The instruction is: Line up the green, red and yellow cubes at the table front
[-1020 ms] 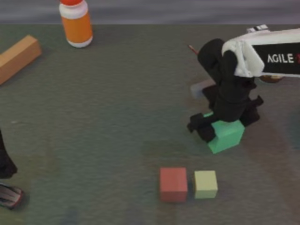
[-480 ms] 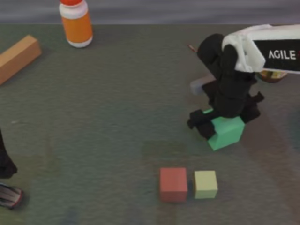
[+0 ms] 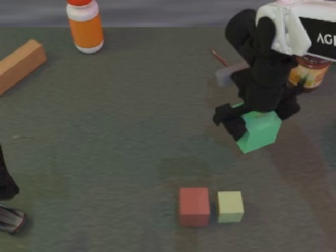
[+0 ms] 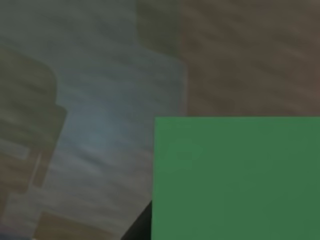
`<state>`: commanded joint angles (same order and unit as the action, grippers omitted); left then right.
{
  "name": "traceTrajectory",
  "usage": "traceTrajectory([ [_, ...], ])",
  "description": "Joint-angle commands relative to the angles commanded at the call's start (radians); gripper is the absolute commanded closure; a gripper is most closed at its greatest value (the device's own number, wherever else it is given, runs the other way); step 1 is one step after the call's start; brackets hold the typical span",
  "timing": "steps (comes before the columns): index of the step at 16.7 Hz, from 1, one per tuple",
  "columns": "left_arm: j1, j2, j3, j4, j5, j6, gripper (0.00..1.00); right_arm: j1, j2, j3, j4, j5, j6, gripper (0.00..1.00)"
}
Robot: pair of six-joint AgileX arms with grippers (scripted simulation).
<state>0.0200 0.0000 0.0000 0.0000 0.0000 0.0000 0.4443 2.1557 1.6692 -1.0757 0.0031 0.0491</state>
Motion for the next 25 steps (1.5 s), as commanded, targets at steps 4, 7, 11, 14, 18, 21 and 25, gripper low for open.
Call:
traceTrajectory([
  [4, 0.000, 0.000, 0.000, 0.000, 0.000, 0.000, 0.00, 0.006, 0.010, 0.008, -0.003, 0.000, 0.015, 1.00],
  [7, 0.000, 0.000, 0.000, 0.000, 0.000, 0.000, 0.00, 0.074, 0.045, 0.069, -0.034, 0.001, 0.112, 1.00],
  [11, 0.000, 0.000, 0.000, 0.000, 0.000, 0.000, 0.00, 0.224, 0.112, 0.192, -0.100, 0.004, 0.374, 1.00],
  [14, 0.000, 0.000, 0.000, 0.000, 0.000, 0.000, 0.00, 0.355, 0.164, 0.292, -0.157, 0.005, 0.625, 1.00],
  [18, 0.000, 0.000, 0.000, 0.000, 0.000, 0.000, 0.00, 0.505, 0.210, 0.402, -0.213, 0.007, 0.884, 1.00],
  [21, 0.000, 0.000, 0.000, 0.000, 0.000, 0.000, 0.00, 0.564, 0.219, 0.443, -0.230, 0.009, 0.971, 1.00],
  [25, 0.000, 0.000, 0.000, 0.000, 0.000, 0.000, 0.00, 0.569, 0.219, 0.447, -0.231, 0.010, 0.978, 1.00],
])
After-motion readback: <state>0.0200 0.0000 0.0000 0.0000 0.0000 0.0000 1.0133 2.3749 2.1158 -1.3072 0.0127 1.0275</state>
